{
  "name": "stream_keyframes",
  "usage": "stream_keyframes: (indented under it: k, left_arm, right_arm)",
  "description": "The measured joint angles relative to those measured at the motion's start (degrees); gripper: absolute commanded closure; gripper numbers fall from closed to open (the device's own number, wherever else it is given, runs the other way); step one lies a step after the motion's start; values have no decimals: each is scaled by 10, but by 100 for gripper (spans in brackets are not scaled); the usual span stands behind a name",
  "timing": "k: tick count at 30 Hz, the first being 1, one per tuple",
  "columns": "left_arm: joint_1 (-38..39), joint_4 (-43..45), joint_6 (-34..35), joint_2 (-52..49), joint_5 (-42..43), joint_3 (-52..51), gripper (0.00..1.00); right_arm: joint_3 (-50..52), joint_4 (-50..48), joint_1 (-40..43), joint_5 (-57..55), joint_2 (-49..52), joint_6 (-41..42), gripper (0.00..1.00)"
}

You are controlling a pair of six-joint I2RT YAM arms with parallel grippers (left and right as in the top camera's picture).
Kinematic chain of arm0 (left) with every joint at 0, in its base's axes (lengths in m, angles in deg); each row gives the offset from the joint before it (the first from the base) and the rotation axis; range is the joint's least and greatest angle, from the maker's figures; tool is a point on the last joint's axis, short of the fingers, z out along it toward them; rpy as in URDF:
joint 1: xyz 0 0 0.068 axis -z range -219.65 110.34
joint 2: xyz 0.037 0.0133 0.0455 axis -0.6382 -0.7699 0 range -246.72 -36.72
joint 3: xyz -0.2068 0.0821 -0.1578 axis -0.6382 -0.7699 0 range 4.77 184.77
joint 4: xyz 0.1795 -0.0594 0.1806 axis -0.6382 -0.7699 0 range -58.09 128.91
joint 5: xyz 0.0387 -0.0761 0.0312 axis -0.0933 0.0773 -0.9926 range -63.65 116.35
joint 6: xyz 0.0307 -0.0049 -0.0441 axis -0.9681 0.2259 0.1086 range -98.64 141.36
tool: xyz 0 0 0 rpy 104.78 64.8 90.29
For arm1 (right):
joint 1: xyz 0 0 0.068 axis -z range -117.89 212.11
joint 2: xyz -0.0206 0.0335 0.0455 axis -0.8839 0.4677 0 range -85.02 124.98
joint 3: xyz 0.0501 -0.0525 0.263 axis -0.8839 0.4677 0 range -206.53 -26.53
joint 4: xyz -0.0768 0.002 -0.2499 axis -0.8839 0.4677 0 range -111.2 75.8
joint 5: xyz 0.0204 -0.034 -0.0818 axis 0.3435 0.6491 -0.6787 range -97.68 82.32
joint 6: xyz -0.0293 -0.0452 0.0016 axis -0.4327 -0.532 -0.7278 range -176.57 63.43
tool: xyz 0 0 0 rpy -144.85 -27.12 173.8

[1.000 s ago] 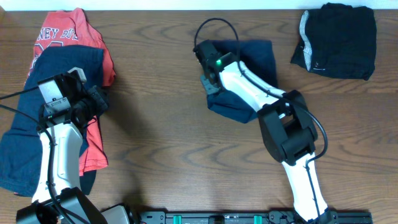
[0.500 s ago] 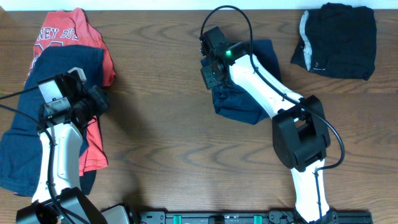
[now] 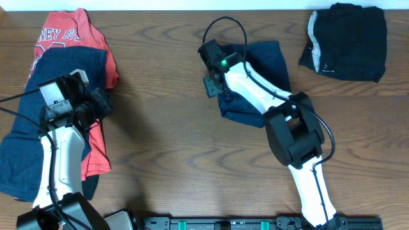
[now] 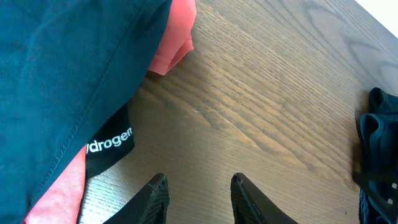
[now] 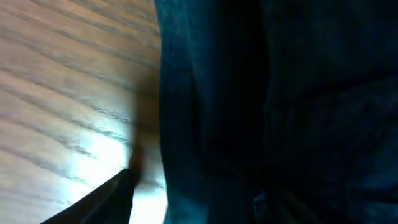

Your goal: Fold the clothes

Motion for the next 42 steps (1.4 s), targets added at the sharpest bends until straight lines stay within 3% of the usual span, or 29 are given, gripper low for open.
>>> stream_keyframes:
  k: [8, 12, 14, 18, 19, 32, 42]
  left_arm:
    - [0, 0, 0, 0, 0, 0, 64]
    - [0, -3, 0, 0, 0, 0, 64]
    - [0, -4, 0, 0, 0, 0, 64]
    - [0, -4, 0, 0, 0, 0, 64]
    - [0, -4, 0, 0, 0, 0, 64]
    - [0, -4, 0, 0, 0, 0, 64]
    - [0, -4, 0, 0, -1, 0, 64]
  right_arm:
    - [-1, -1, -1, -51, 1, 7, 35]
    - [-1, 10, -1, -83, 1, 10, 42]
    - [-1, 18, -1, -93, 1, 12, 52]
    - [1, 25, 2, -104, 3, 12, 92]
    - [3, 25, 3, -108, 3, 13, 98]
    - [-2, 48, 33, -89, 0, 10, 99]
    - [-15, 114, 68, 31, -57, -56, 99]
